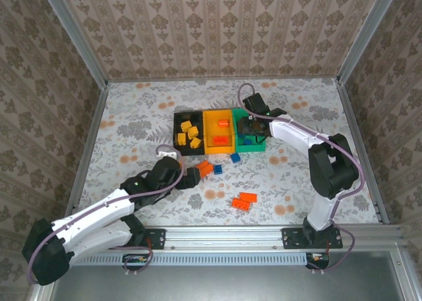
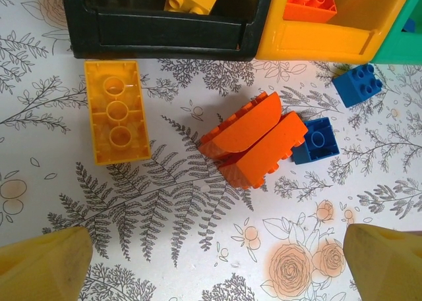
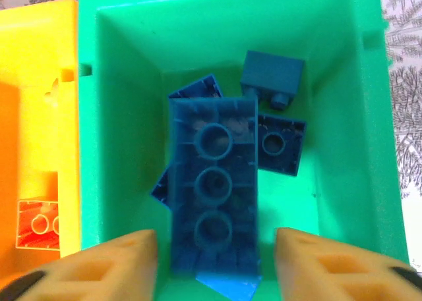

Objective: Sort the legos into containers by color

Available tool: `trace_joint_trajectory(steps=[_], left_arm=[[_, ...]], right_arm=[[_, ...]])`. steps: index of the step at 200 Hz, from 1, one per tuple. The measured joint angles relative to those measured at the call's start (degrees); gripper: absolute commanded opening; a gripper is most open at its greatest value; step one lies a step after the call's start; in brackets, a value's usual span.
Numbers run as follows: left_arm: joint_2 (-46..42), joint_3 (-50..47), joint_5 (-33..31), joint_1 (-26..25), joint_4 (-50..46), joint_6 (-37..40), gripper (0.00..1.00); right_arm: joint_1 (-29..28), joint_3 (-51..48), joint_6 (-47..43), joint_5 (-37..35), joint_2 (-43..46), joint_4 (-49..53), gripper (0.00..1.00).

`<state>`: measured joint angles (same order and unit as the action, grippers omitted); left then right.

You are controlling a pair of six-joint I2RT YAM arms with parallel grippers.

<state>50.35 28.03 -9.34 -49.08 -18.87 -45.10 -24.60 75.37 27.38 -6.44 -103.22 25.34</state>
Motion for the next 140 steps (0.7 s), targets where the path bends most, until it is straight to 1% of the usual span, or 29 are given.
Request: trace_joint_trajectory(steps=[14, 36, 66, 105, 140], left_arm=[[-0.5, -0.2, 0.1, 0.1, 0.0, 0.0, 1.00], [-0.7, -0.3, 0.1, 0.1, 0.0, 0.0, 1.00], [-0.7, -0.4, 0.3, 0.8, 0.0, 0.0, 1.00], [-0.7, -0.5, 1.0, 2.2, 0.0, 0.0, 1.00], [-0.7, -1.0, 2.1, 3.5, 0.0, 0.0, 1.00]], right_arm=[[0.0, 0.2, 0.3, 0.0, 0.1, 0.3, 0.68], [-0.2, -0.7, 0.5, 0.7, 1.2, 0.2, 0.73], [-1.9, -6.9, 0.7, 1.1, 9.3, 0.2, 0.75], [-8.7, -16.2, 0.0, 2.0, 22.3, 0.9, 0.77], [-15.5, -24.9, 0.1, 2.6, 29.5, 4.9, 0.78]])
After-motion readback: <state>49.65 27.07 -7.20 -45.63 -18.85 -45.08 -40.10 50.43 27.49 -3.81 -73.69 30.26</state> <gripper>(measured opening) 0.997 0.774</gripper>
